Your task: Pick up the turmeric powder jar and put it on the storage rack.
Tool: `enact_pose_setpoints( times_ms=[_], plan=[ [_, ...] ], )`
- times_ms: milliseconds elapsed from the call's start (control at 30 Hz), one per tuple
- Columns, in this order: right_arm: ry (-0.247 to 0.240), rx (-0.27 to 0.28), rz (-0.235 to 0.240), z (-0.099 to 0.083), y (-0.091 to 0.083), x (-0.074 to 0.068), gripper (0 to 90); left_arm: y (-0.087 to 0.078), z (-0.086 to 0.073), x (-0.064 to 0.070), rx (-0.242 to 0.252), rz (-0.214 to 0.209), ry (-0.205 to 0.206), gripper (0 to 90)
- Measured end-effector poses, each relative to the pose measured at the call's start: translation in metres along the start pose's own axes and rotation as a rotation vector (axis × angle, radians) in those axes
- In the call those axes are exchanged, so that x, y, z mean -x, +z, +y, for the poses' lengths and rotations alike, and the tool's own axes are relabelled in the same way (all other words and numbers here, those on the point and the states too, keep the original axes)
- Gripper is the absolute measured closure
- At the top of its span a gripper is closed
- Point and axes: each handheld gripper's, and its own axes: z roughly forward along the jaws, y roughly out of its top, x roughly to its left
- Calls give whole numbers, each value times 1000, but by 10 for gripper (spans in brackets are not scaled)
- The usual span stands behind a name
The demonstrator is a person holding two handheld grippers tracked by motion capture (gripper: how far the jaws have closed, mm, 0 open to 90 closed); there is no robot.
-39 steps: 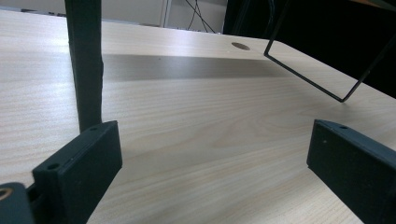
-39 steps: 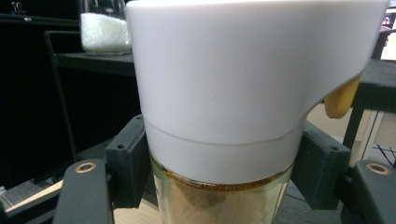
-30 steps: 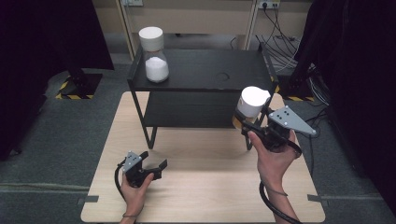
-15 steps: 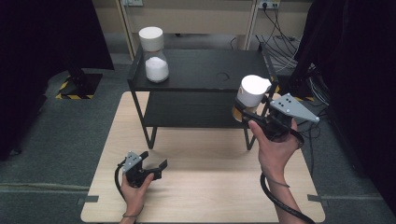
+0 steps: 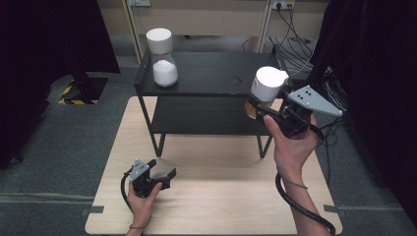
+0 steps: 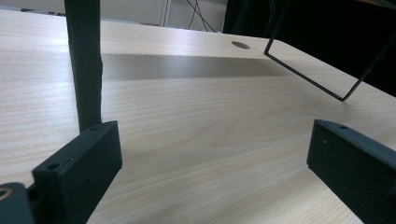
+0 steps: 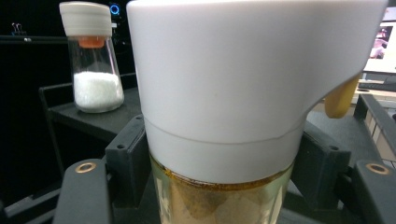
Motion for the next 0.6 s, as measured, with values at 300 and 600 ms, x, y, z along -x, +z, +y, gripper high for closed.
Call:
enact_pose_setpoints(
  times_ms=[300, 600],
  plan=[
    [-20, 10, -8, 17, 3, -1, 310, 0, 0, 0, 1, 0, 0, 25],
    [-6, 7, -16, 28, 9, 2, 310, 0, 0, 0, 0, -1, 1, 25]
  ],
)
